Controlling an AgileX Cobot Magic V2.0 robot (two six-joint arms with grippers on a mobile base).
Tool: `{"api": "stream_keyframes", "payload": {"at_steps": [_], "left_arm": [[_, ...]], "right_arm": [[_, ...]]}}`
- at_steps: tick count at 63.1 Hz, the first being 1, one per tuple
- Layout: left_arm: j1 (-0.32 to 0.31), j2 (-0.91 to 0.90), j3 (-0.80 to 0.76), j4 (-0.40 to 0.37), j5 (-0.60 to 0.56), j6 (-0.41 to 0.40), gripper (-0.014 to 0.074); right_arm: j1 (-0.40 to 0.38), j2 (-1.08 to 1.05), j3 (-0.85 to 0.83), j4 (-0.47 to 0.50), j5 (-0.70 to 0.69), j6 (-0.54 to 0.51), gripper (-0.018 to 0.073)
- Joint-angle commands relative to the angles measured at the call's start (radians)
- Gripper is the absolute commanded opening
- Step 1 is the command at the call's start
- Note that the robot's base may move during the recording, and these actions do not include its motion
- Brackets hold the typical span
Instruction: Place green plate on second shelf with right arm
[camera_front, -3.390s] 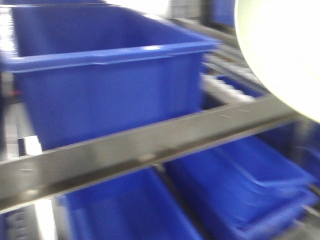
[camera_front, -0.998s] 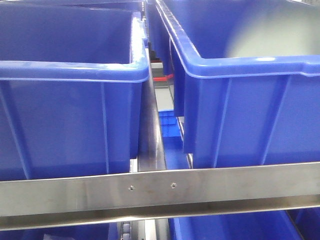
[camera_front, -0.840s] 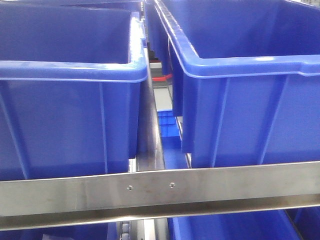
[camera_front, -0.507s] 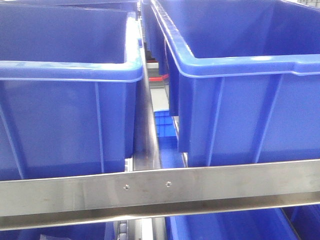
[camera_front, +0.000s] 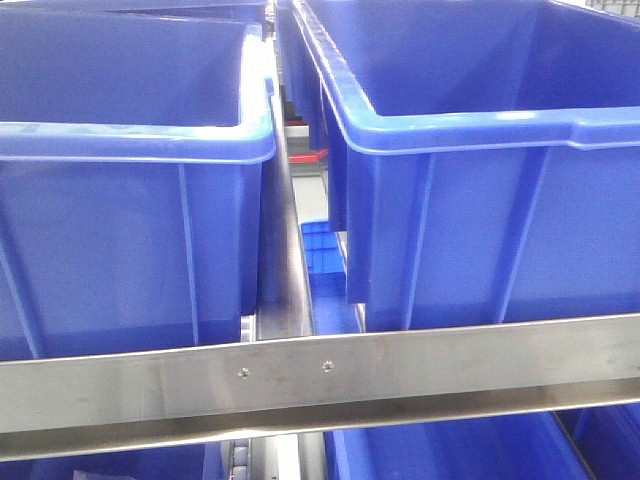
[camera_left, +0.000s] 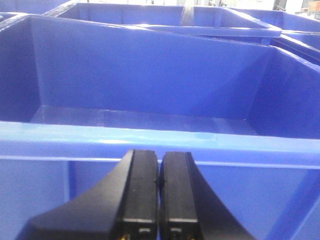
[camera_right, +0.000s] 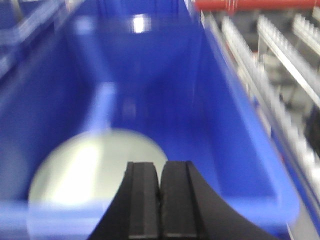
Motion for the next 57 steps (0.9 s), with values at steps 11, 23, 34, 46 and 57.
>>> {"api": "stream_keyframes", "payload": {"at_steps": [11,23,34,46,57], "left_arm": [[0.000,-0.017,0.041,-0.003,-0.082,-0.004,0.0131],[0.000,-0.017,0.041,-0.003,-0.080,-0.004,0.0131],[0.000,-0.017,0.041,-0.003,-0.082,-0.004,0.0131],[0.000,-0.017,0.041,-0.003,-0.082,-0.004,0.0131],[0.000,-0.017,0.041,-0.003,-0.082,-0.004,0.0131]], "right_arm": [[0.002,-0.268,0.233,-0.029,-0.138,-0.009,0.0025],[-0.002,-0.452,0.432,-0.014,-0.224,-0.008,0.0025],[-0.003,-0.458,0.428,-0.014,-0.128,-0.008,0.0025],[-0.003,-0.458,0.428,-0.006,-0.206,-0.008,0.0025],[-0.003,-0.458,0.428,-0.001,-0.259,-0.008,0.0025]]}}
